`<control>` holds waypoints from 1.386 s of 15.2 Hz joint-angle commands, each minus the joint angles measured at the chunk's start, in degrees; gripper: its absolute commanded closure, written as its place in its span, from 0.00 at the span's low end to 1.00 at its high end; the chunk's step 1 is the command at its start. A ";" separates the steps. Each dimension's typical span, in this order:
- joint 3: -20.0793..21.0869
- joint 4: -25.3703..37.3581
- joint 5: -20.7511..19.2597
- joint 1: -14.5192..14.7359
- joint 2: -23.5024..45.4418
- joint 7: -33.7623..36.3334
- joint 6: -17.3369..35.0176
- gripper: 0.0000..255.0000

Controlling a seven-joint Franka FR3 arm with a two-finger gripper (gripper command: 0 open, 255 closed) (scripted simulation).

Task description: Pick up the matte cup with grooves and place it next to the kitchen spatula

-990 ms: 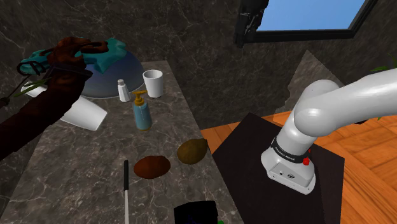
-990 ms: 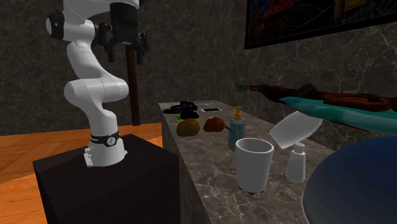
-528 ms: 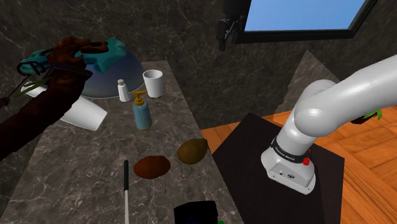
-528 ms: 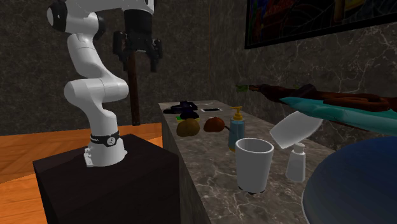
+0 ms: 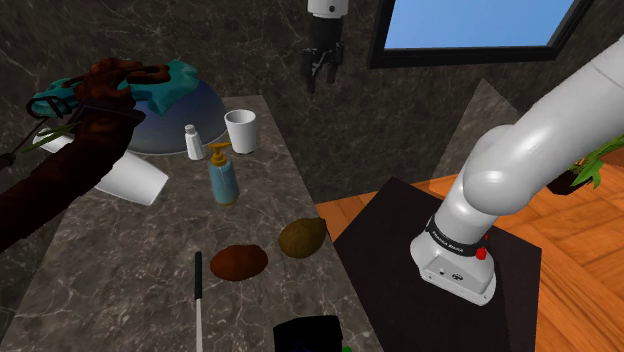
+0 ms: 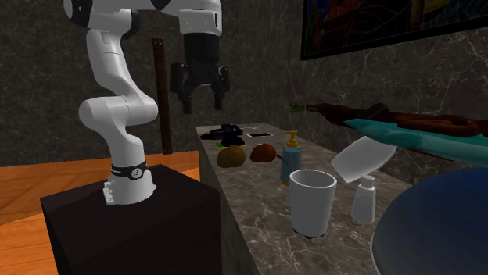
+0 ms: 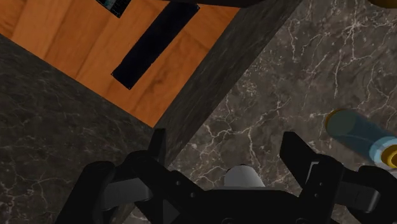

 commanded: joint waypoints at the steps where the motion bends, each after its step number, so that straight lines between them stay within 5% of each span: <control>1: 0.10 2.70 0.57 0.19 4.24 0.24 1.32 0.00; 10: 0.61 17.72 2.90 0.84 24.48 1.00 5.55 0.00; 21: 1.38 42.61 4.86 1.33 48.63 2.00 3.80 0.00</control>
